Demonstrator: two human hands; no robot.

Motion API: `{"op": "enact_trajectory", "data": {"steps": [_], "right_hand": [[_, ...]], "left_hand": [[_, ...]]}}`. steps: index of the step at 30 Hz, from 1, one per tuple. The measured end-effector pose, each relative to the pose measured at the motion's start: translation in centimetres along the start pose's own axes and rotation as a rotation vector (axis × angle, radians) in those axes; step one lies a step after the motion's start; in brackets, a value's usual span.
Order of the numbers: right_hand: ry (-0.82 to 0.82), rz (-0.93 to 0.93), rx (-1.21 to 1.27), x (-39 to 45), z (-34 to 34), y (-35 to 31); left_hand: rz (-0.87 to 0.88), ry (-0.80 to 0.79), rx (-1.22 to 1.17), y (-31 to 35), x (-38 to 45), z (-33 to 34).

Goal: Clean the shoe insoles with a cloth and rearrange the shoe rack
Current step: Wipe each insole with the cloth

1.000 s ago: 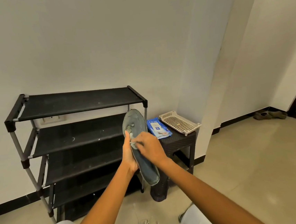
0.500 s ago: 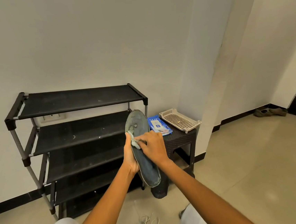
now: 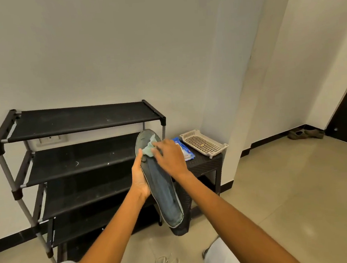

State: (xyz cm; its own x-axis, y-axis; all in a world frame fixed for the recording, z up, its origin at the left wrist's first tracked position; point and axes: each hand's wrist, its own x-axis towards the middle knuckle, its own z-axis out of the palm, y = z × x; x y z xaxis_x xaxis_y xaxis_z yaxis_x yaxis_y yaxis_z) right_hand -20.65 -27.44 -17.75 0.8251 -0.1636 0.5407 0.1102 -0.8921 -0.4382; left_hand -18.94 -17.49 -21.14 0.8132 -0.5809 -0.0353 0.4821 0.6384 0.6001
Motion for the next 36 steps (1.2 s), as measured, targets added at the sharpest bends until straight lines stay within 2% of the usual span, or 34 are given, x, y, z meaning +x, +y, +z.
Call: {"op": "enact_trajectory", "data": {"steps": [3, 7, 8, 11, 12, 15, 18, 19, 22, 24, 27, 30, 33, 36], "right_hand": [[0.046, -0.121, -0.128, -2.5, 1.9, -1.2], [-0.059, -0.308, -0.224, -3.2, 1.3, -0.6], [-0.033, -0.273, -0.246, -2.5, 0.7, -0.2], [0.074, 0.003, -0.223, -0.3, -0.5, 0.2], [0.079, 0.017, -0.223, -0.2, -0.4, -0.2], [-0.025, -0.109, -0.138, -1.9, 0.9, -1.4], [-0.219, -0.175, -0.027, -2.5, 0.3, -1.0], [-0.209, -0.16, -0.016, -1.7, -0.2, -1.0], [0.071, 0.075, 0.011, 1.5, -1.2, -1.2], [0.11, 0.178, -0.101, 3.5, -1.2, -1.0], [-0.018, 0.144, -0.129, 3.9, -0.6, -1.6], [-0.112, -0.056, -0.102, 1.9, 0.6, -2.9], [-0.248, -0.149, 0.08, 0.5, 0.7, -3.6], [-0.031, -0.014, 0.097, 2.5, -0.1, -2.4]], "left_hand": [[-0.022, 0.016, -0.024, 0.4, 0.4, -0.4], [-0.036, 0.027, -0.018, 0.0, -0.2, -1.6], [-0.048, 0.026, -0.003, -0.3, -0.2, -1.6], [-0.068, 0.009, 0.009, -0.5, -0.3, -0.5], [-0.059, 0.007, 0.012, -0.4, -0.2, -0.3], [-0.038, 0.007, 0.02, 0.5, -0.1, -0.9], [-0.048, 0.004, -0.012, 0.9, -0.4, -2.0], [-0.061, -0.001, -0.025, 0.9, -0.6, -1.9], [-0.125, -0.04, -0.031, 0.8, -0.9, -1.5], [-0.153, -0.044, -0.014, 1.0, -1.1, -0.8], [-0.133, -0.025, 0.014, 1.8, -0.9, -0.4], [-0.068, 0.033, 0.016, 2.6, -0.8, -1.0], [-0.037, 0.033, 0.024, 2.8, -0.9, -1.6], [-0.093, 0.023, 0.043, 2.1, -1.1, -1.2]]}}
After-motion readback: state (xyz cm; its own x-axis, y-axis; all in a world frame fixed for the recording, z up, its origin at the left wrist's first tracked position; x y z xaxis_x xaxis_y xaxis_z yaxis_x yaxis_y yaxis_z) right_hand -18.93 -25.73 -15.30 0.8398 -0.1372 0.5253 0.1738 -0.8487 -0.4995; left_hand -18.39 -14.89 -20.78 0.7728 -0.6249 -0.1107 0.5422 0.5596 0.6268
